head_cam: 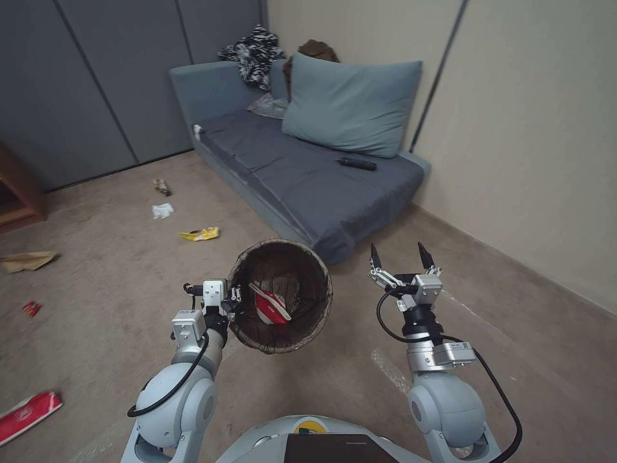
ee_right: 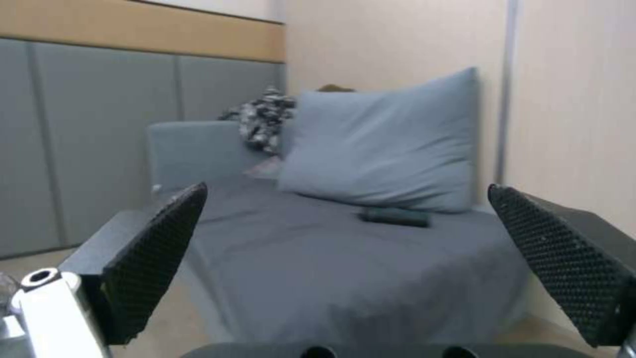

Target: Pick up the trash bin, then pick up the garbage from the floor and place it into the trash bin.

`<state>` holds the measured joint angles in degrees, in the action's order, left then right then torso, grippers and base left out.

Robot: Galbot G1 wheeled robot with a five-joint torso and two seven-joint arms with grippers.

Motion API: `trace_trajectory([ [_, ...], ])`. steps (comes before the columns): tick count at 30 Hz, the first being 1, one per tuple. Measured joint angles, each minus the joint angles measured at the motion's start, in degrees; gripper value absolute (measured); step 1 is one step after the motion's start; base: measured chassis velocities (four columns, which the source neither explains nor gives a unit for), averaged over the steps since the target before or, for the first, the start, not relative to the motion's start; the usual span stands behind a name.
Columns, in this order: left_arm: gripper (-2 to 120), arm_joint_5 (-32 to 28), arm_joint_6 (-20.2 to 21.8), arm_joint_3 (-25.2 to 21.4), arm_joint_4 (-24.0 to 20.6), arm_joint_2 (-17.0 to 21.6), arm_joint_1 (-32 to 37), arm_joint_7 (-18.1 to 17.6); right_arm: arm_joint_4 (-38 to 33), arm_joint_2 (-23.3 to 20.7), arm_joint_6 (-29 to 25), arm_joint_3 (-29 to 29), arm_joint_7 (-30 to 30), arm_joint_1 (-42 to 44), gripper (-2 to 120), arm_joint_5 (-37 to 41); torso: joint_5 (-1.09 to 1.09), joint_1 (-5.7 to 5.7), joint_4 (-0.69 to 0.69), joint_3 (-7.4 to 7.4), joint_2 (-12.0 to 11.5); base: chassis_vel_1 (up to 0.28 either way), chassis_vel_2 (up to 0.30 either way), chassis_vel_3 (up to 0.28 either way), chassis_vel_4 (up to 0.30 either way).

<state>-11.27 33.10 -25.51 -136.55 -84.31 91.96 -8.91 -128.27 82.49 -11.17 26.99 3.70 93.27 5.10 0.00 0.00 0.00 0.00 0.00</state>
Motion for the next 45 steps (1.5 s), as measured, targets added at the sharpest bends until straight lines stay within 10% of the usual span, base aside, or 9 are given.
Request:
trace_trajectory([
  [45,3,0.04,-2.46,0.64,0.73,-0.36,-0.22,0.30,0.56,0.27,-1.82,0.15,-1.86,-0.32,100,0.65,0.00,0.00,-0.03,0.00,0.00,0.109,0.107,0.106,0.107],
])
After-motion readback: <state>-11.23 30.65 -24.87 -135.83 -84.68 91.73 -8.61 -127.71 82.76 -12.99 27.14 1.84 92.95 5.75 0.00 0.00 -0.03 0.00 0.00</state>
